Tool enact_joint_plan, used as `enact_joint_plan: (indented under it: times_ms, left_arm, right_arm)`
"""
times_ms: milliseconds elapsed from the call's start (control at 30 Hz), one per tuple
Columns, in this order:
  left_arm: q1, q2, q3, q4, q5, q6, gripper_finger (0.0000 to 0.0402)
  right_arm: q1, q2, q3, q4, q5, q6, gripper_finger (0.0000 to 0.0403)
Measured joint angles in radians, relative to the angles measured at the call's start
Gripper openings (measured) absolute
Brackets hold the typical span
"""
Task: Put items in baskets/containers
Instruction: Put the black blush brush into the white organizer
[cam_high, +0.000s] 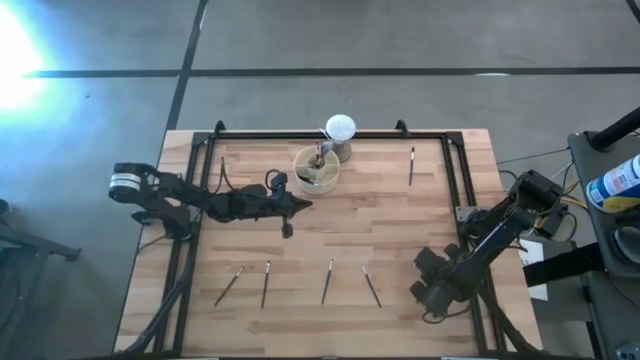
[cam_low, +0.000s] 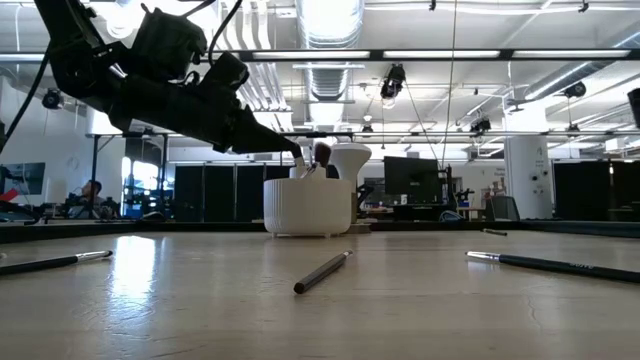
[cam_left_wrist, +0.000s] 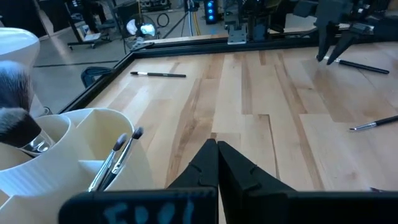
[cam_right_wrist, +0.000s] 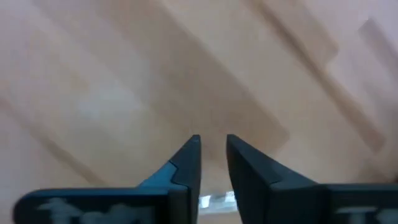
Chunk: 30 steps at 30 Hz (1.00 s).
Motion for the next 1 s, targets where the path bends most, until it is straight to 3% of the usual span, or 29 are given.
enact_joint_plan:
  times_ms: [200, 333, 700, 1000]
  left_arm:
    - [0.0, 0.0, 0.0, 0.001, 0.0, 0.0, 0.0]
    - [0.0, 0.0, 0.0, 0.0, 0.001, -0.002, 0.0]
    - [0.0, 0.0, 0.0, -0.009, 0.001, -0.006, 0.0]
    - [0.0, 0.0, 0.0, -0.009, 0.001, -0.008, 0.0]
  right_arm:
    - [0.0, -0.054, 0.0, -0.027, -0.193, -0.012, 0.0126]
    - [0.005, -0.062, 0.0, -0.028, -0.27, -0.041, 0.0126]
    - [0.008, 0.031, -0.028, -0.014, -0.248, -0.095, 0.0015]
    - [0.009, 0.024, -0.024, -0.03, -0.073, -0.128, 0.0009]
